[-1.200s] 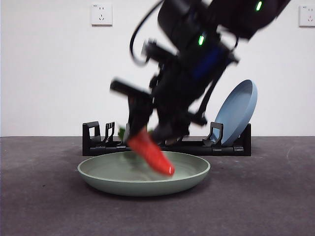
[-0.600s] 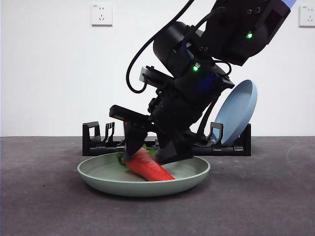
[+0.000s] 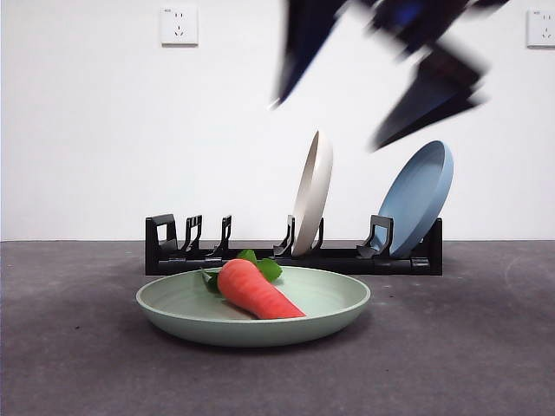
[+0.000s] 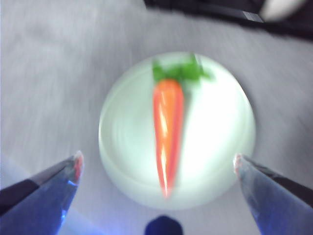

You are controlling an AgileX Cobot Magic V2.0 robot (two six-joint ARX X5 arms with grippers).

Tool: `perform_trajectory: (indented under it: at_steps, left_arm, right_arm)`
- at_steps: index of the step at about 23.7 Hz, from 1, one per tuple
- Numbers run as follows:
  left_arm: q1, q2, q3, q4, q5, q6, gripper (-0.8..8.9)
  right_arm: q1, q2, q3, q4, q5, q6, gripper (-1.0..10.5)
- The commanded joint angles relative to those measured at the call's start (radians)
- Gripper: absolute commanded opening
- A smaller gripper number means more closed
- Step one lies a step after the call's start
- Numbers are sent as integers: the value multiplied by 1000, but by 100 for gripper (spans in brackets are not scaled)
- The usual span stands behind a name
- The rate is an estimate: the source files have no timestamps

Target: Take the green plate from the plate rack,put the plate on the table,take the carrot from the table,put the carrot in the plate

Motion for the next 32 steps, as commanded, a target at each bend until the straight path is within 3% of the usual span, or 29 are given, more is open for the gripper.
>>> perform_trajectory:
  at_steps: [1, 3, 9, 12, 14, 16, 32]
  left_arm:
    - [1, -1, -4, -18, 1, -6, 220]
    - [1, -1, -4, -29, 5, -7, 220]
    - [1, -1, -4, -49, 6, -7, 218]
    - [1, -1, -4, -68, 7, -8, 203]
    - [1, -1, -4, -83, 7, -12, 74]
    - [1, -1, -4, -92, 7, -14, -14]
    - [1, -1, -4, -100, 1, -11, -2]
  right_arm:
    - [3, -140, -4, -179, -3, -29, 560]
    - [3, -258, -4, -315, -17, -31, 559]
    - [3, -408, -4, -491, -66, -30, 513]
    - [3, -448, -4, -546, -80, -30, 300]
    - [3, -467, -4, -567, -78, -31, 96]
    - [3, -478, -4, -569, -79, -31, -19]
    - [2, -484, -4, -569, -76, -28, 2]
